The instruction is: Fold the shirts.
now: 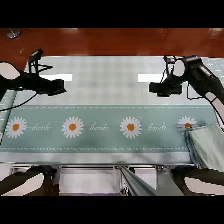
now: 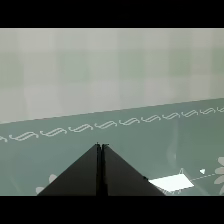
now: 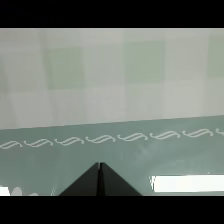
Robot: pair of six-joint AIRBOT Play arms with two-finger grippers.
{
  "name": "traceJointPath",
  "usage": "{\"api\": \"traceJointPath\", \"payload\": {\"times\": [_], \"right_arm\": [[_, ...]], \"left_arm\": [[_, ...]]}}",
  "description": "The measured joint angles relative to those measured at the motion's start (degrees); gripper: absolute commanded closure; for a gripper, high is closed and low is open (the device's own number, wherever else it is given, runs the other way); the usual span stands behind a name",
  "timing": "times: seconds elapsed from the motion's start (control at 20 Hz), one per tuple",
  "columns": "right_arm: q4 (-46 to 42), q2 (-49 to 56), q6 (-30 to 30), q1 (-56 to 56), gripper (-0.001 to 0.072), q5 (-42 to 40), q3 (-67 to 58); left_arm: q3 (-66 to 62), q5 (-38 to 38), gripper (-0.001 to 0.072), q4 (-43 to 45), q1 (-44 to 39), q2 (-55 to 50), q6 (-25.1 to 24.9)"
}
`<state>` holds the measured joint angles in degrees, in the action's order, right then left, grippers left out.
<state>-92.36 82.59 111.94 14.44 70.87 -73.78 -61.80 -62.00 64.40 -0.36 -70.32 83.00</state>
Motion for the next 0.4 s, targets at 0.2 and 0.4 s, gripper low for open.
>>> {"api": "traceJointPath", "payload": {"times": [0.2,0.4], "right_arm": [[-0.5,0.2,0.2,0.2,0.0678,0.0,0.0],[-0.7,0.3,0.2,0.2,0.0677,0.0,0.0]], "left_arm": [[0.2,-1.0,0.0686,0.2,0.5,0.0,0.2],[0.3,-1.3,0.0686,0.3,0.7,0.0,0.2]]}}
